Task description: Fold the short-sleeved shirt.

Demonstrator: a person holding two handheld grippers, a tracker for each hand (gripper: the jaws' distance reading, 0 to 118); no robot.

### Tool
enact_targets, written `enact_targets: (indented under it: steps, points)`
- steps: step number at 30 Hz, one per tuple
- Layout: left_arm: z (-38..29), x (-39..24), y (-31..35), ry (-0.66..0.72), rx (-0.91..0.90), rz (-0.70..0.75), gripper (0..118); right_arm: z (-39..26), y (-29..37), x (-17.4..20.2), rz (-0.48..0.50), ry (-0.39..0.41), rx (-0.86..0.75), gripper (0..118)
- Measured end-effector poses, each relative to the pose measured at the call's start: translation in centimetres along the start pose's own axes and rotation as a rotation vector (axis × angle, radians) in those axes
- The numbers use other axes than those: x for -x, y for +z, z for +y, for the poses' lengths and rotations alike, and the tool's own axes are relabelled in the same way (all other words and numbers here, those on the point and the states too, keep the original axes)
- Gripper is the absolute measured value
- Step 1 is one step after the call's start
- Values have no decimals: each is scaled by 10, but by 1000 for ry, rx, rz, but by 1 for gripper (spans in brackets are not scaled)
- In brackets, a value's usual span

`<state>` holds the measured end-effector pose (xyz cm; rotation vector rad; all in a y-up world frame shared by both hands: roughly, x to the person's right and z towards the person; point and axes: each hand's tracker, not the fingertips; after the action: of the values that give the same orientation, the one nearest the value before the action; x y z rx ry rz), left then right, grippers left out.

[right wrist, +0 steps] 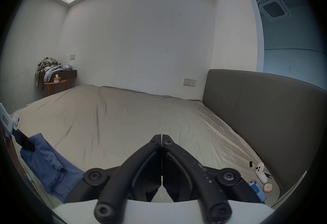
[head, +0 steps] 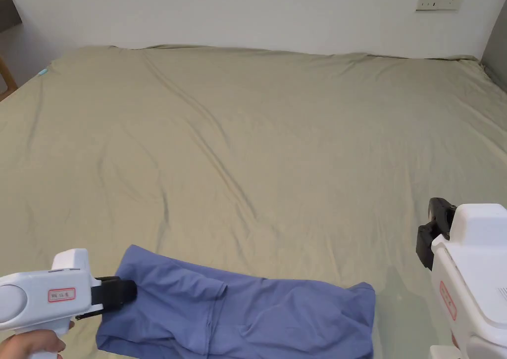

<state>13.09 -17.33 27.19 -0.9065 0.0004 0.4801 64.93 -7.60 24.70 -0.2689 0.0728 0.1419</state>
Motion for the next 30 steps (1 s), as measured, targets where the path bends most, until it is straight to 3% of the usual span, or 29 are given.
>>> enact_targets:
  steps: [4,12,17,22,26,28,29,30]
  points:
    - [5,-29,11,-12,-20,42,8,-1,3,-7,1,-12,2,2]
    - [-6,-184,-18,-338,27,-16,8,-4,7,-27,-29,-8,-5,2]
    - [-29,-258,-63,-468,102,-97,8,-6,13,-41,-56,-9,-7,2]
    - [-71,-305,-113,-608,202,-80,8,-10,17,-53,-86,-10,0,2]
    - [-98,-318,-141,-632,258,-68,8,-14,18,-59,-104,-12,11,2]
    - [-104,-319,-146,-624,279,-83,20,-15,18,-60,-108,-10,15,2]
    - [-106,-318,-147,-606,281,-100,39,-15,18,-60,-110,-11,17,2]
    - [-106,-316,-145,-573,280,-151,73,-16,18,-60,-110,-11,19,2]
